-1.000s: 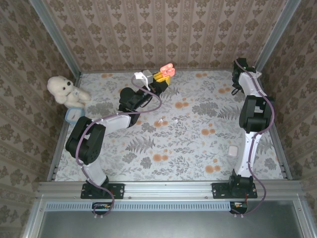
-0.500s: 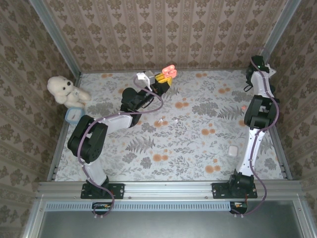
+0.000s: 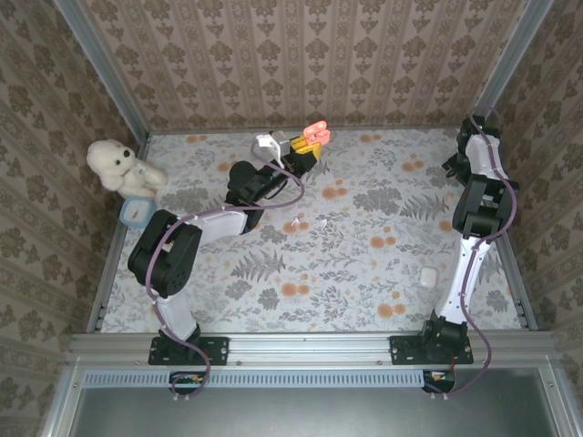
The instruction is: Insert the wireless bluetooth earbuds into the charging case
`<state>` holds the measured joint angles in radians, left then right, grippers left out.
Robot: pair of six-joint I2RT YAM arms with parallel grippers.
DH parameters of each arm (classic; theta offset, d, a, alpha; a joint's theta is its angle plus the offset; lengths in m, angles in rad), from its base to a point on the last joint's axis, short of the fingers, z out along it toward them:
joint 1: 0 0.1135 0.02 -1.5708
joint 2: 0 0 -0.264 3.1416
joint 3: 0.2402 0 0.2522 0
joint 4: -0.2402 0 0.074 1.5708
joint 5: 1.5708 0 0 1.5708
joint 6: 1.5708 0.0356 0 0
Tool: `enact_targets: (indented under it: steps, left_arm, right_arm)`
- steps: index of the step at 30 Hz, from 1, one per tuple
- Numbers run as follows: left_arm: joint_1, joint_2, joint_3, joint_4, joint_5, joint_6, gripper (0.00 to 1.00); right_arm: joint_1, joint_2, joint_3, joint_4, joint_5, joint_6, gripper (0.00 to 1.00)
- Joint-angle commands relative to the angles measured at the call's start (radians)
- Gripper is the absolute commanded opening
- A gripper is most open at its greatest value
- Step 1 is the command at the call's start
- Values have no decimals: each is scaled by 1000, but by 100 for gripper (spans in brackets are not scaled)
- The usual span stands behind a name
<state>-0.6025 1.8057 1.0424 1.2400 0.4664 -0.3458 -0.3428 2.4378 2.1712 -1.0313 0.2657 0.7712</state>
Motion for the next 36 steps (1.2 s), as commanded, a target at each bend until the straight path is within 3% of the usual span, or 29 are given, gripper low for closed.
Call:
enact_targets:
  steps: [1, 10, 19, 36]
  left_arm:
    - [-3, 16, 34, 41, -10, -17, 0]
    - [-3, 27, 37, 45, -13, -22, 0]
    - [-6, 27, 39, 49, -10, -30, 0]
    - [-8, 2, 19, 49, -8, -22, 0]
  right_arm:
    - [-4, -59, -42, -46, -67, 88, 92]
    - [-2, -91, -164, 7, -98, 122, 83]
    - [1, -160, -295, 79, -123, 124, 66]
    - [1, -155, -296, 94, -100, 113, 41]
